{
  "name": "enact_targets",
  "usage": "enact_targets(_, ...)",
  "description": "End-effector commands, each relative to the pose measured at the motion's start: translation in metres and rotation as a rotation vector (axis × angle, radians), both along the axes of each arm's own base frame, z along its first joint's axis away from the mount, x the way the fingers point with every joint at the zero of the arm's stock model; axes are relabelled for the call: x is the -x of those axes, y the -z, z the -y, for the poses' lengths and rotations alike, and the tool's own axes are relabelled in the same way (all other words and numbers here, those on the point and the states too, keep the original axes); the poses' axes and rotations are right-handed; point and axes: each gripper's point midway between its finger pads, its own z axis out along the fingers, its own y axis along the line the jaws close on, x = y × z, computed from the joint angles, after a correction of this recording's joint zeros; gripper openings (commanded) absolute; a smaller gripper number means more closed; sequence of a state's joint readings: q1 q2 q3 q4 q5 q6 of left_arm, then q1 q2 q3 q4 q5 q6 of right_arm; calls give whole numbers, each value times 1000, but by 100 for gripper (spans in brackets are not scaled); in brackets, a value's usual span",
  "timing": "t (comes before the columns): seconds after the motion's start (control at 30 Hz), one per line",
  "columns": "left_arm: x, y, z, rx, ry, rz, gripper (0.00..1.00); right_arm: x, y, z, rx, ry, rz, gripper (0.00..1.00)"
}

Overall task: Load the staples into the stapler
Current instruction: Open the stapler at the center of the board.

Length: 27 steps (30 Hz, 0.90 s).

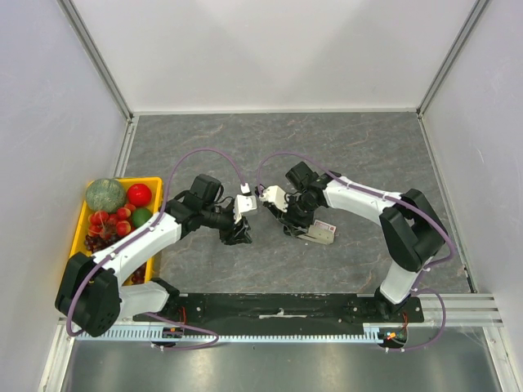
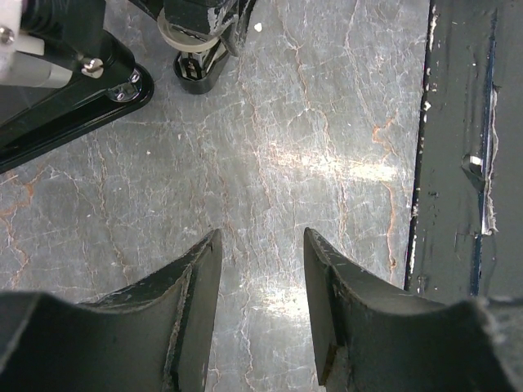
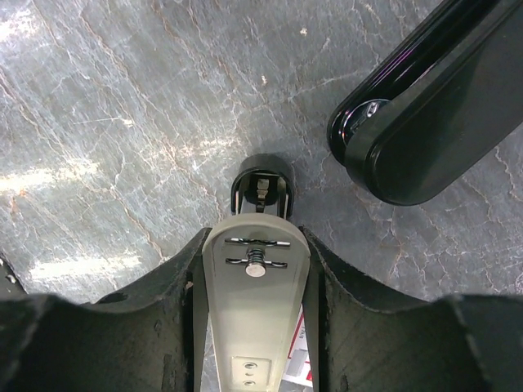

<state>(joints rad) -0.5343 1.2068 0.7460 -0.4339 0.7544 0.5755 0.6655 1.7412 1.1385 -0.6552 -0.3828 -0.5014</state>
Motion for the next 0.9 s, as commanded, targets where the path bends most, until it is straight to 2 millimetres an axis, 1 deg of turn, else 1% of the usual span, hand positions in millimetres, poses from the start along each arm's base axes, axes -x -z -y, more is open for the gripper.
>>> enact_targets(0.0, -6, -10, 6, 43, 31, 63, 51, 1, -23, -12, -57, -45, 0, 0)
enact_targets(0.07, -7, -11, 7, 52, 28, 62, 51, 2, -35, -20, -108, -65, 8, 0)
enact_targets(0.1, -9, -11, 9, 58, 26, 68, 51, 4, -51, -27, -165, -79, 23, 0)
enact_targets(0.13, -10, -13, 10, 64, 21, 66, 51, 6, -60, -30, -196, -81, 27, 0)
enact_targets(0.17, -11, -14, 11, 68, 17, 66, 51, 3, -70, -35, -235, -81, 49, 0)
enact_targets(0.2, -16, -16, 14, 76, 13, 76, 52, 6, -88, -41, -293, -97, 64, 0)
enact_targets(0.3, -24, -19, 19, 90, -2, 76, 53, 12, -110, -49, -373, -102, 65, 0)
enact_targets(0.43, -33, -30, 33, 143, 9, 53, 56, 21, -126, -59, -486, -112, 30, 0)
enact_targets(0.47, -34, -32, 36, 155, 15, 45, 57, 18, -131, -63, -518, -111, 48, 0)
enact_targets(0.6, -37, -53, 50, 235, 46, 23, 60, 19, -155, -72, -604, -94, 52, 0)
enact_targets(0.63, -34, -58, 52, 258, 71, 17, 60, 18, -158, -73, -616, -93, 56, 0)
enact_targets(0.7, -34, -65, 56, 284, 91, 12, 60, 19, -165, -75, -638, -99, 54, 0)
enact_targets(0.73, -29, -70, 58, 308, 124, -2, 60, 20, -165, -75, -640, -98, 53, 0)
enact_targets(0.77, -27, -72, 59, 317, 139, -8, 60, 19, -167, -75, -647, -97, 61, 0)
enact_targets(0.8, -24, -73, 60, 328, 159, -19, 60, 21, -163, -74, -643, -94, 54, 0)
enact_targets(0.83, -19, -75, 61, 344, 186, -36, 59, 21, -163, -74, -648, -89, 53, 0)
enact_targets(0.87, -17, -75, 62, 345, 194, -52, 59, 21, -167, -74, -661, -90, 67, 0)
